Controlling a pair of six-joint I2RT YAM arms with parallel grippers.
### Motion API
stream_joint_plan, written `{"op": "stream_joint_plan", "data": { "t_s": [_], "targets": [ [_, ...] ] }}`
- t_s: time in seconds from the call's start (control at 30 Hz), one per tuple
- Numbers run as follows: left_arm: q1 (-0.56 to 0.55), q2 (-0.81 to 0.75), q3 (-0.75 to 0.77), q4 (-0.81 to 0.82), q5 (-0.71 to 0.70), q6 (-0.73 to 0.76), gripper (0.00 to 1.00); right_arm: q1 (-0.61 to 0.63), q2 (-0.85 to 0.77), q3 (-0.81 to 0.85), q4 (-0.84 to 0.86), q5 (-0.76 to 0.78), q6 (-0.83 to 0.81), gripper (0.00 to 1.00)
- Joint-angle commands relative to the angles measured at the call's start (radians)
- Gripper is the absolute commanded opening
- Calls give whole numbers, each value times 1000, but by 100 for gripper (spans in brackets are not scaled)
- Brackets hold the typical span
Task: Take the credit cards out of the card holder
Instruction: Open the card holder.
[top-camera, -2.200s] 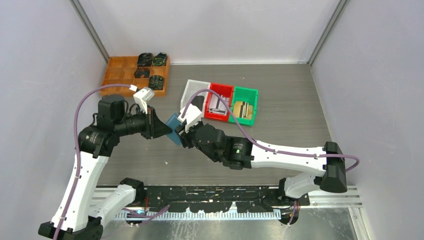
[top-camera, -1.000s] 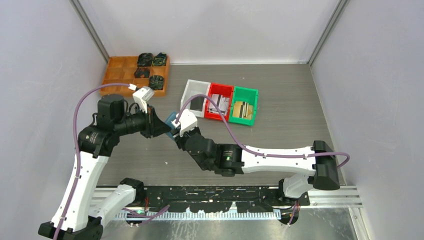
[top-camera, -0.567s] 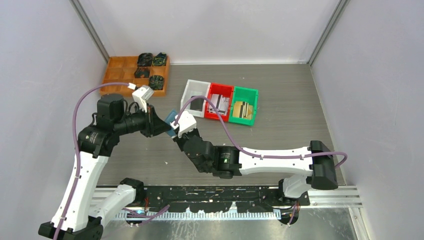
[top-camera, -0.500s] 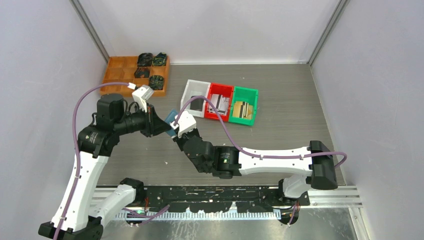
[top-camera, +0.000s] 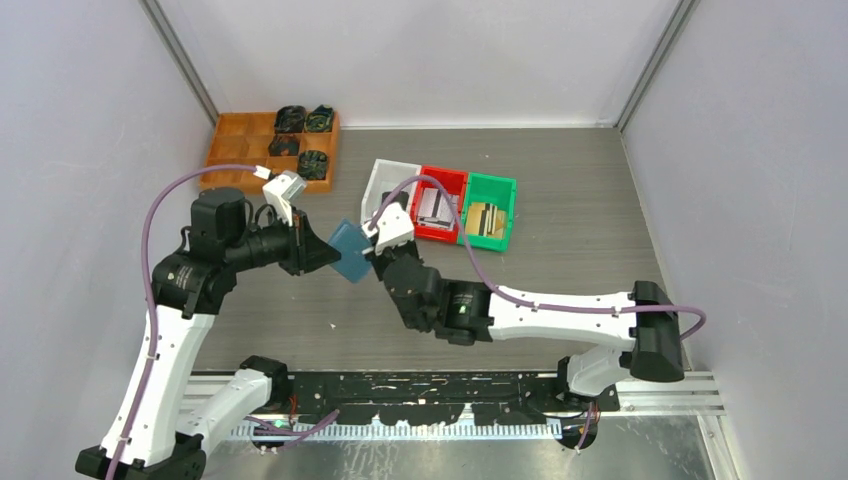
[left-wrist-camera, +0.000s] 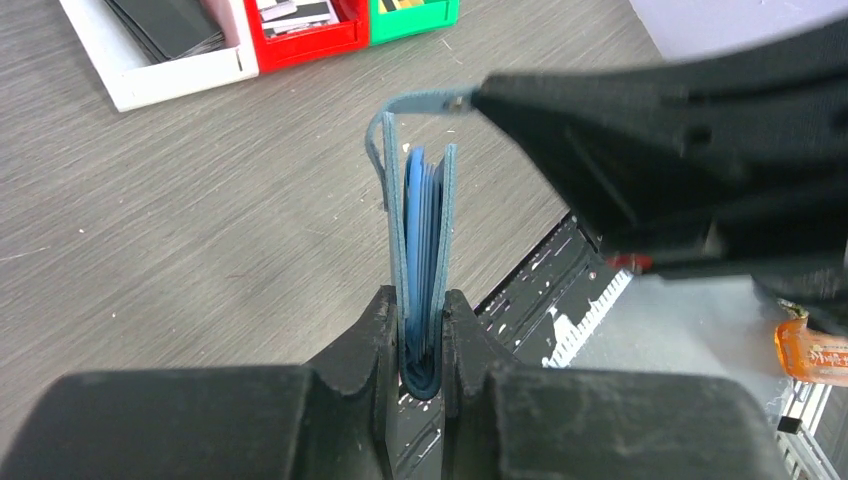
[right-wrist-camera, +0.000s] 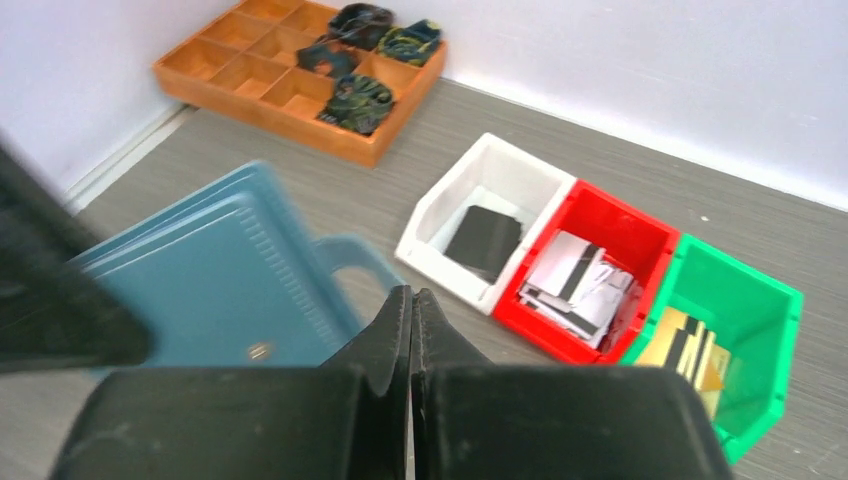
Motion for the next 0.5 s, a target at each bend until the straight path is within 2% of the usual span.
{"op": "stream_joint_plan", "data": {
  "t_s": [0.0, 0.13, 0.17, 0.2, 0.23, 0.27, 0.3, 0.37, 0.47],
  "targets": [
    [-3, -17, 59, 5, 42, 38, 0, -67, -96, -6, -41, -19, 60, 1],
    [-2, -15, 66, -14, 44, 82, 0, -141, -167, -6, -197, -235, 160, 1],
    [-3, -15, 66, -18, 44, 95, 0, -170, -189, -9, -237, -281, 191, 3],
    [-2, -16, 66, -21, 50, 111, 0, -195, -213, -16, -263, -351, 215, 11],
    [-2, -20, 65, -23, 59, 129, 0, -220, -241, -24, -281, -419, 236, 26],
    [-2, -23, 63, -24, 68, 148, 0, -243, -266, -33, -295, -498, 248, 48],
    [-3, -28, 62, -26, 80, 171, 0, -263, -298, -40, -313, -579, 259, 59],
    [-2, -36, 58, -31, 106, 222, 0, -306, -334, -42, -351, -740, 285, 69],
    [-2, -36, 70, -40, 136, 252, 0, -339, -393, -85, -354, -951, 298, 75]
  ]
}}
